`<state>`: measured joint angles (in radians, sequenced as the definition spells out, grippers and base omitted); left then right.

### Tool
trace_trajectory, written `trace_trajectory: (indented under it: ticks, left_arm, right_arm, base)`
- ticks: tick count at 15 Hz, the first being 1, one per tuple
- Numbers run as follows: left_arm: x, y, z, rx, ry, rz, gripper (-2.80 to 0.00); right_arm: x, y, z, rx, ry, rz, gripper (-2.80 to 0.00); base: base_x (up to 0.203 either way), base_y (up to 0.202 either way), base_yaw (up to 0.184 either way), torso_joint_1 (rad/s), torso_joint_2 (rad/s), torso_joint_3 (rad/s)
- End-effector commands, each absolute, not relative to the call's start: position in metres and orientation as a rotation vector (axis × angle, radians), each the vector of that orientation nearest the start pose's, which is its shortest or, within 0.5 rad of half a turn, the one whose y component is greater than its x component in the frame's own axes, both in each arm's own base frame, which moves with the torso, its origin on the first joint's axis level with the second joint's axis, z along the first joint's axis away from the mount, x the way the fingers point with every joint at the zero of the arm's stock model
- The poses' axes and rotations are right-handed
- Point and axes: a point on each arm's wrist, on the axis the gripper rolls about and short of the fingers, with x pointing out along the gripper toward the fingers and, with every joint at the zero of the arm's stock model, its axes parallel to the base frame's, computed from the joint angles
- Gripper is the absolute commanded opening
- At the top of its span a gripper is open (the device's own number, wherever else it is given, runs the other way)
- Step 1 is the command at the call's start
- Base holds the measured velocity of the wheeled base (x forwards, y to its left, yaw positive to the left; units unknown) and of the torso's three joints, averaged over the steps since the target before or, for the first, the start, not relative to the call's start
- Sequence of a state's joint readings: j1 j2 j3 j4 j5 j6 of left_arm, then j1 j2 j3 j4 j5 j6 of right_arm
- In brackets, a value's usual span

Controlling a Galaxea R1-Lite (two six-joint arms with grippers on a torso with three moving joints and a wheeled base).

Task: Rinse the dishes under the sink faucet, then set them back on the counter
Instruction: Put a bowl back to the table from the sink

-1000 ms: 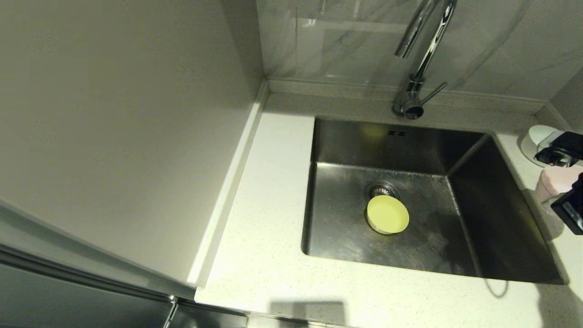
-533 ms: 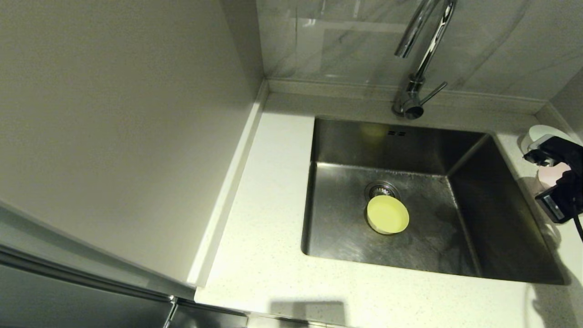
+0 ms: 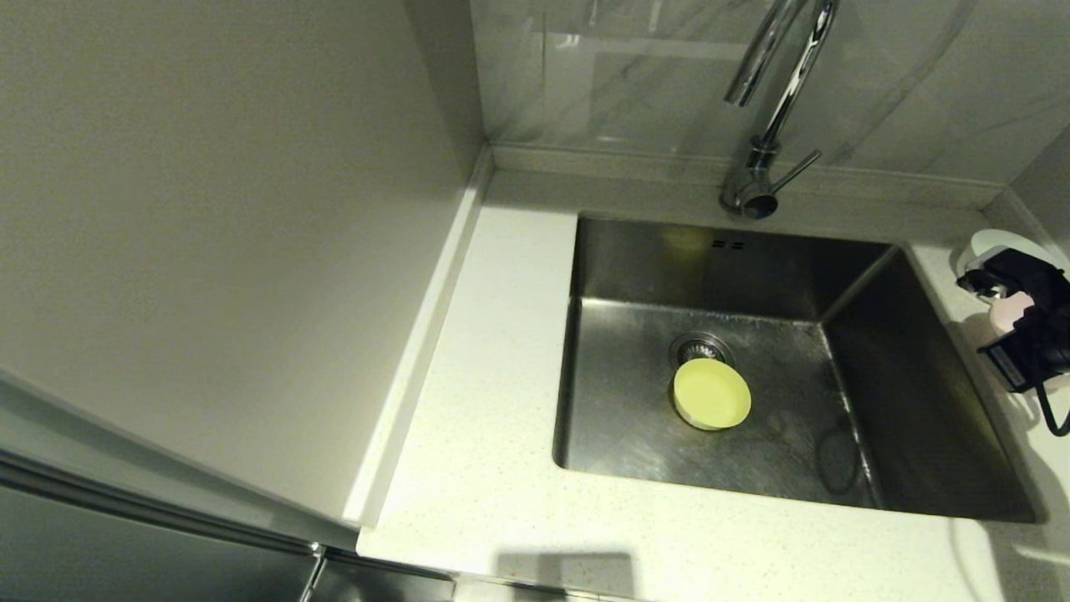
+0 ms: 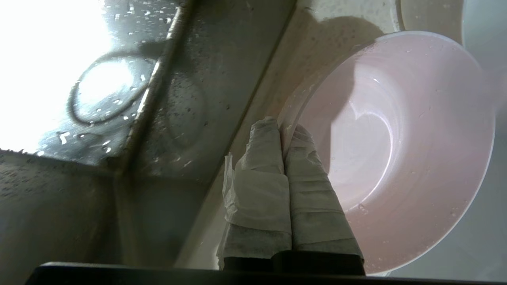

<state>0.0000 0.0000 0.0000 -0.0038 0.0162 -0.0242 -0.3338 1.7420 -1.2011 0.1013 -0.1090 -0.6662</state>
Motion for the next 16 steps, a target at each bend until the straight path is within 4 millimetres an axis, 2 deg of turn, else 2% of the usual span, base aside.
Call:
trace_trajectory:
  ticks: [1,2,3,7,11,16]
  left_arm:
    - [-0.023,0.000,0.076,-0.025,-0.006,0.017,-2.80]
    - [-0.023,0.000,0.076,-0.025,-0.006,0.017,-2.80]
    - [-0.023,0.000,0.076,-0.025,-0.006,0.017,-2.80]
    - [-0.023,0.000,0.076,-0.025,-0.006,0.017,-2.80]
    - [-0.023,0.000,0.076,-0.025,-0.006,0.017,-2.80]
    - [-0.023,0.000,0.076,-0.025,-0.006,0.017,-2.80]
  right_arm:
    - [0.314,-0.113,0.202,-0.560,0.776,-0.194,-2.80]
    - [0.318,-0.115,0.202,-0.560,0.773,-0.197,-2.80]
    - [0.320,-0.117,0.202,-0.559,0.771,-0.202,0.00]
    - [0.326,-0.120,0.204,-0.568,0.735,-0.225,0.00]
    - [0.328,-0.120,0.219,-0.582,0.666,-0.260,0.00]
    - [0.317,-0.086,0.250,-0.626,0.553,-0.222,0.00]
  base:
    - [0.000,0.000,0.000,0.000,0.00,0.000]
    - [0.000,0.000,0.000,0.000,0.00,0.000]
    - [0.000,0.000,0.000,0.000,0.00,0.000]
    - [0.000,0.000,0.000,0.000,0.00,0.000]
    - [0.000,0.000,0.000,0.000,0.00,0.000]
    - [0.000,0.000,0.000,0.000,0.00,0.000]
